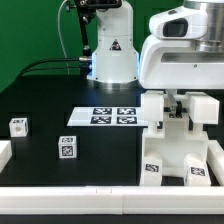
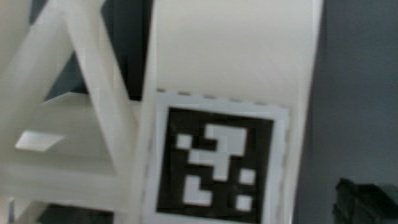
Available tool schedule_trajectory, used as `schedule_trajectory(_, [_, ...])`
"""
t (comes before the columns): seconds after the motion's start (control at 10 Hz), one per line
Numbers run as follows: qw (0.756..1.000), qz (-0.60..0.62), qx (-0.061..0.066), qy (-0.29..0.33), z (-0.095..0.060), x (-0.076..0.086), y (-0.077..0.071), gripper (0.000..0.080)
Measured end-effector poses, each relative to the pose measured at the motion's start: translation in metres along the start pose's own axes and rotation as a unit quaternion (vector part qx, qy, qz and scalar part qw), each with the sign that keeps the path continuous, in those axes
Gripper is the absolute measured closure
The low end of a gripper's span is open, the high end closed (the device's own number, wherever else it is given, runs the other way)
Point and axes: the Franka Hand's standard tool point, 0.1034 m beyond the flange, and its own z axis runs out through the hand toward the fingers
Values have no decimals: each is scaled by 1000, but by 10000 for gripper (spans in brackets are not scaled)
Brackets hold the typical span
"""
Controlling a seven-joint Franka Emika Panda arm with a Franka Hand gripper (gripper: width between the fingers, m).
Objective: Assemble chair
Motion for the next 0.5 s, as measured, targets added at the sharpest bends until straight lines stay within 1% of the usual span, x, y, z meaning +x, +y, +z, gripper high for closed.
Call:
schedule_trajectory(0.3, [1000, 0, 1, 1, -4, 1, 0, 150])
schedule_trajectory(0.5, [1000, 1, 4, 6, -16, 3, 0, 150])
